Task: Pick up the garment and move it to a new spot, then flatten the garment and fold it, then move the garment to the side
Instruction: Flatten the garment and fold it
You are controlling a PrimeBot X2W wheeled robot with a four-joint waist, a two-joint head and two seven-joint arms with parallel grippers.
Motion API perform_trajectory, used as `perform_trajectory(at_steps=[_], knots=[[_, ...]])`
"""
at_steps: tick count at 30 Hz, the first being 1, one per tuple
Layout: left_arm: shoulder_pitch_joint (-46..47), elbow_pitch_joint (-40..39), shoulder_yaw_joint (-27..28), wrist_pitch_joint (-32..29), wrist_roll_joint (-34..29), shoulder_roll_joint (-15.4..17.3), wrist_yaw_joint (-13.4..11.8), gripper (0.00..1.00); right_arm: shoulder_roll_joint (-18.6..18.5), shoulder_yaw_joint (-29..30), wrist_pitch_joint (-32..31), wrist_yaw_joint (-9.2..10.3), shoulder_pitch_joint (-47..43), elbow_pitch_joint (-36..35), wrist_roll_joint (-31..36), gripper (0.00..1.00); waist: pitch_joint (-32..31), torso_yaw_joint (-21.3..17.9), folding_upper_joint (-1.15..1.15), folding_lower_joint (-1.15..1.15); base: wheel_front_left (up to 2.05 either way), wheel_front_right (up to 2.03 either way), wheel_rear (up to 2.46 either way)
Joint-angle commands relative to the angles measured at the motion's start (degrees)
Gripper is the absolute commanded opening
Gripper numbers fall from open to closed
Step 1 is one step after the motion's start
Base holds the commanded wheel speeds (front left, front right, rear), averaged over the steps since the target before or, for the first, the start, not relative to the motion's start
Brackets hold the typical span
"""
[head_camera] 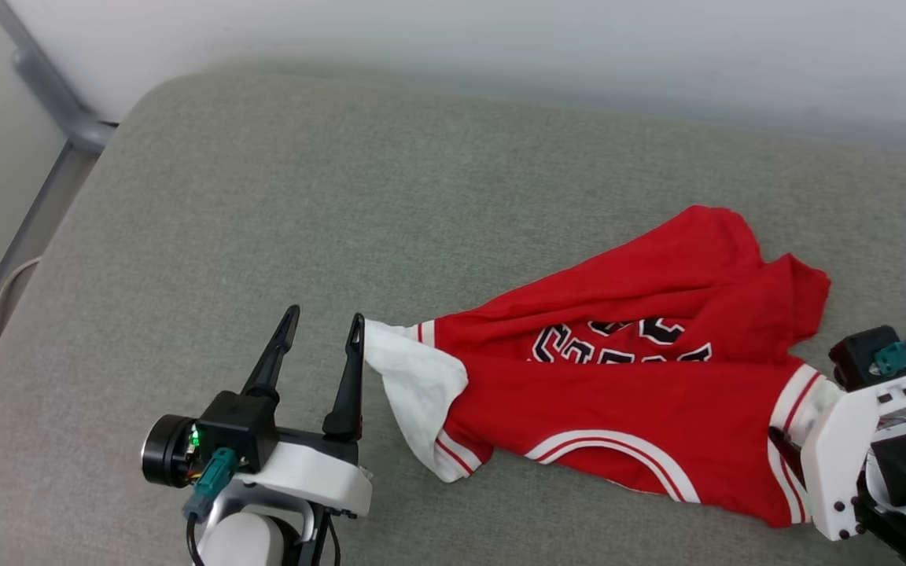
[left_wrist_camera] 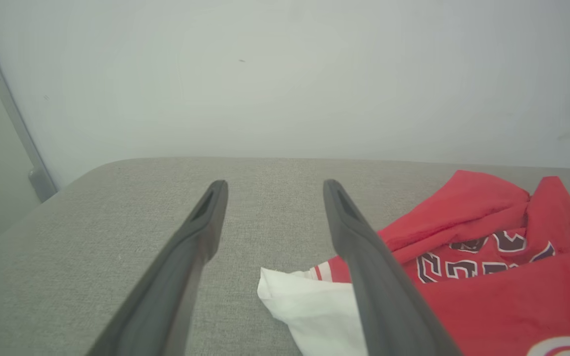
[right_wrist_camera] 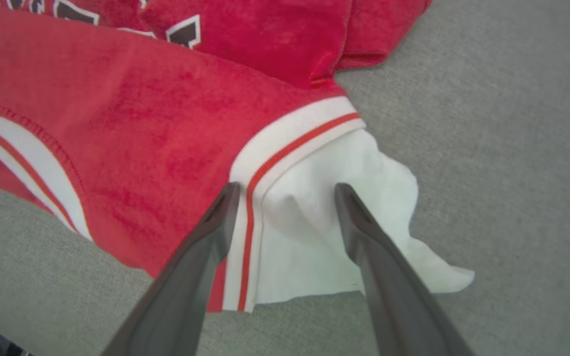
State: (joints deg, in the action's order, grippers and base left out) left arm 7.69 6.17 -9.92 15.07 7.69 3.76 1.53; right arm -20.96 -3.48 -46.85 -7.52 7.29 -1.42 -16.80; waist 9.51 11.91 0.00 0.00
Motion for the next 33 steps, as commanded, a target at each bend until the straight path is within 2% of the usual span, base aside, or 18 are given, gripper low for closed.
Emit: perform_trajectory(at_steps=[1,6,8,9,11,12,20,28,29,30,33], knots=[[0.9,0.0,0.3,0.1,-0.4,-0.1,0.3,1.00,-0.3,-0.6,-0.1,0.06,1.2,1.2,0.5,1.00,1.1,1.2,0.00,0.00,0.00,0.00,0.00],[1.0,0.2,0.7,0.1,-0.8,-0.4,0.6,1.00,-0.5,-2.3,0.2,0.06,2.3,5.9,0.2,1.00,1.8,2.5,0.00,0.00,0.00,0.00,0.00],[1.0,0.3,1.0,0.1,-0.9,-0.5,0.8,1.00,-0.8,-3.0,0.6,0.06,2.3,7.4,-0.1,0.38,1.8,2.7,0.00,0.00,0.00,0.00,0.00],[0.9,0.3,1.1,0.1,-0.9,-0.6,0.8,1.00,-1.0,-3.2,1.0,0.06,2.4,8.1,-0.2,0.00,1.8,2.7,0.00,0.00,0.00,0.00,0.00],[0.8,0.4,1.3,0.1,-1.1,-0.6,0.8,1.00,-2.1,-2.9,1.9,0.07,2.6,9.3,-0.1,0.00,1.6,2.7,0.00,0.00,0.00,0.00,0.00],[0.8,0.6,1.2,0.2,-1.3,-0.8,0.8,1.00,-3.9,-1.5,3.5,0.09,3.1,10.9,0.5,0.00,1.2,2.4,0.00,0.00,0.00,0.00,0.00],[1.0,1.0,0.9,0.1,-1.3,-0.9,0.7,1.00,-6.8,3.4,6.7,0.08,4.3,14.6,1.0,0.00,0.6,1.6,0.00,0.00,0.00,0.00,0.00],[0.6,1.1,0.5,0.1,-0.7,-0.9,0.4,1.00,-5.7,8.1,8.9,0.08,3.7,18.0,3.0,0.00,0.4,1.4,0.00,0.00,0.00,0.00,0.00],[0.6,1.2,0.4,0.1,-0.6,-0.9,0.3,1.00,-5.4,8.3,9.9,0.08,3.9,18.0,3.3,0.88,0.4,1.3,0.00,0.00,0.00,0.00,0.00],[0.5,1.2,0.4,0.1,-0.5,-0.9,0.3,1.00,-4.7,8.7,10.4,0.08,4.0,18.4,3.2,1.00,0.3,1.2,0.00,0.00,0.00,0.00,0.00],[0.3,1.3,0.3,0.2,-0.5,-0.9,0.2,1.00,-3.0,9.8,15.1,0.07,5.3,17.1,2.8,1.00,-0.5,0.9,0.00,0.00,0.00,0.00,0.00]])
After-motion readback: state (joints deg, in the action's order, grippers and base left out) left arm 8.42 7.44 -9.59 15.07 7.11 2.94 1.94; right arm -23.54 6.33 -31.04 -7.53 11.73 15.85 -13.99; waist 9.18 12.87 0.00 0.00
